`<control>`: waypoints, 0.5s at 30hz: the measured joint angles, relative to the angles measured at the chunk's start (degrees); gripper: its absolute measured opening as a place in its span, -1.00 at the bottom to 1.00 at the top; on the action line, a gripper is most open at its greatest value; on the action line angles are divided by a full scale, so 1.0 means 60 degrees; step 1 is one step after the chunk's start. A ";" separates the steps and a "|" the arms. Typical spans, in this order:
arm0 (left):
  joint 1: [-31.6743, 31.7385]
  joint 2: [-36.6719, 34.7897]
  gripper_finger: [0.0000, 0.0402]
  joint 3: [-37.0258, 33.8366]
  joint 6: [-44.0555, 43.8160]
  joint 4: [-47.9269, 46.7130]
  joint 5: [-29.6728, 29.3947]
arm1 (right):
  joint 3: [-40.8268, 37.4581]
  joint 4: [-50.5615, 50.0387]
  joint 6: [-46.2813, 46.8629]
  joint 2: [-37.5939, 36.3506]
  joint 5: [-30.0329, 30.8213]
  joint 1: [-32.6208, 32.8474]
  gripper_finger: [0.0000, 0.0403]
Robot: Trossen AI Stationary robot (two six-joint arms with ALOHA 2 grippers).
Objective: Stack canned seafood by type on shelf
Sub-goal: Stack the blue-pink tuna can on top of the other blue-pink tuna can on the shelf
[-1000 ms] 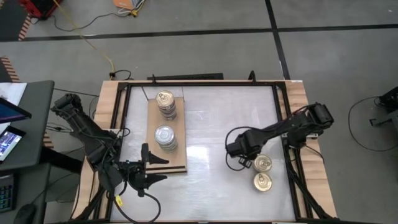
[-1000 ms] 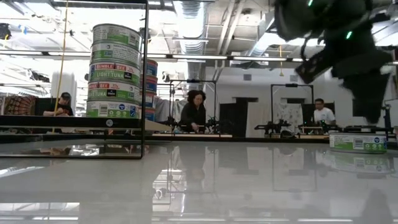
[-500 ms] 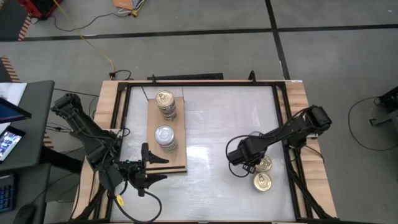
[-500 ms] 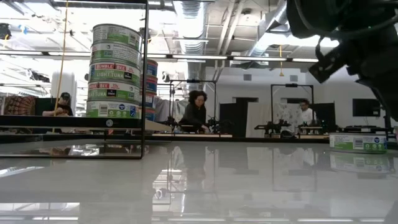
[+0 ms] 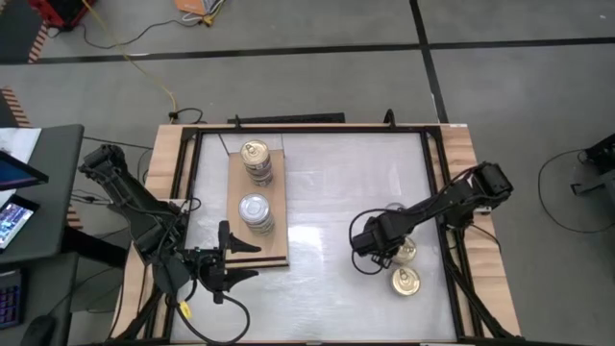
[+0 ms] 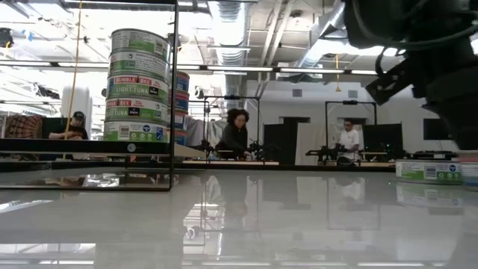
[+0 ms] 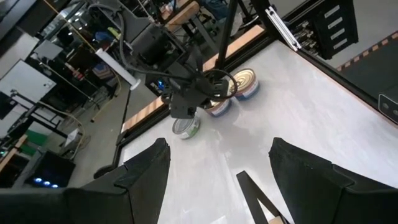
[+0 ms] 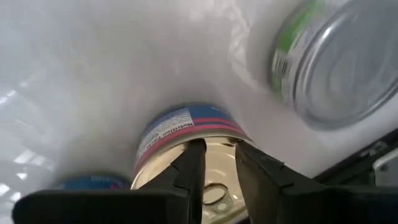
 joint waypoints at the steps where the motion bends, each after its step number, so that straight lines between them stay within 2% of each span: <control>1: 0.0000 0.0000 0.32 0.0000 0.0000 0.0001 0.0000 | 0.0002 0.0088 -0.0075 -0.0001 0.0064 -0.0053 -0.40; 11: 0.0007 0.0000 0.32 0.0000 0.0004 0.0004 0.0004 | 0.0013 0.1849 -0.1214 -0.0028 0.0306 -0.0823 -0.41; 15: 0.0006 0.0000 0.32 0.0000 0.0004 0.0004 0.0004 | 0.0017 0.2840 -0.1807 -0.0018 0.0834 -0.1233 -0.43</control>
